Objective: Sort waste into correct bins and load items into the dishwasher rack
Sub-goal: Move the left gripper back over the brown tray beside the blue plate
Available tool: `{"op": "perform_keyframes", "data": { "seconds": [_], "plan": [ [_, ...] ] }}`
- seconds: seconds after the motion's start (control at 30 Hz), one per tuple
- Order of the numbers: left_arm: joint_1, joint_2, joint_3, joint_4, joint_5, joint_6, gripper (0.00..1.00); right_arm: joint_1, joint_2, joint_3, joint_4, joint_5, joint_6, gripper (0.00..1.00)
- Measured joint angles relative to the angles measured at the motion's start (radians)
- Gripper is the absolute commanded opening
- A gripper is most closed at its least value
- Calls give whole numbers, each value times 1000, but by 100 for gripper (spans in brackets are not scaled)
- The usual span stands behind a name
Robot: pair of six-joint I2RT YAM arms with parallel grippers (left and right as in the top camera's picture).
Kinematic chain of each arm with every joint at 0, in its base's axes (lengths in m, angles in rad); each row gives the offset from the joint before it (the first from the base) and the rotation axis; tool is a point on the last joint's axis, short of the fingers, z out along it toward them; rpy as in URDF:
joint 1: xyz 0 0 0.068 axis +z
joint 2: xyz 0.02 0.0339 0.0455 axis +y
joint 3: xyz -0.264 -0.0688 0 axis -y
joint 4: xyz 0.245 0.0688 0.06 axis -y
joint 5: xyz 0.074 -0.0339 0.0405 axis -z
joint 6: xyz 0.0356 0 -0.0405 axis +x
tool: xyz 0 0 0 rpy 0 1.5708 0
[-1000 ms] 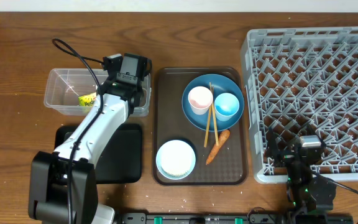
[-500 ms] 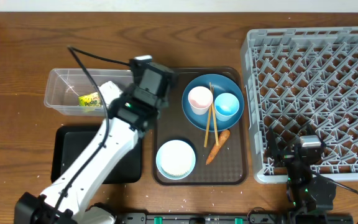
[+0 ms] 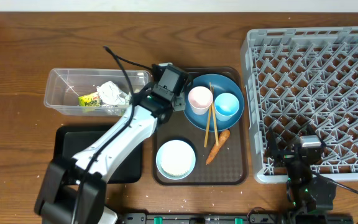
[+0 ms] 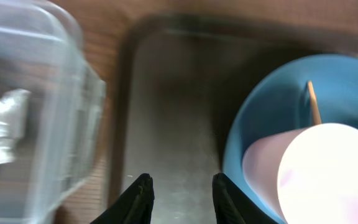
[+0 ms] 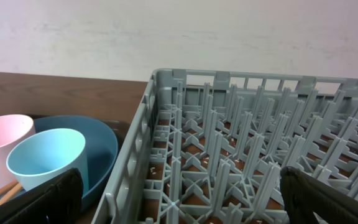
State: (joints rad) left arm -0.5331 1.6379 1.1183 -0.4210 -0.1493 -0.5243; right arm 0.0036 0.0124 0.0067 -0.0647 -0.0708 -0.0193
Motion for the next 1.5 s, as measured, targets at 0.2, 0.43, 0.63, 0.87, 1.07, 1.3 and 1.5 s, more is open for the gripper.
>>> {"op": "perform_keyframes", "data": {
  "seconds": [0.2,0.43,0.63,0.87,1.07,1.3,1.5],
  "plan": [
    [0,57,0,36,91,0,34,0,0,0,0,0,0,99],
    [0,85,0,52,150,0,34,0,0,0,0,0,0,99],
    [0,85,0,54,163,0,34,0,0,0,0,0,0,99],
    [0,102,0,62,169,-1,34,0,0,0,0,0,0,99],
    [0,136,0,76,169,-3,34,0,0,0,0,0,0,99],
    [0,145,0,85,169,-3,34,0,0,0,0,0,0,99],
    [-1,153,0,88,169,-3,33,0,0,0,0,0,0,99]
  ]
}}
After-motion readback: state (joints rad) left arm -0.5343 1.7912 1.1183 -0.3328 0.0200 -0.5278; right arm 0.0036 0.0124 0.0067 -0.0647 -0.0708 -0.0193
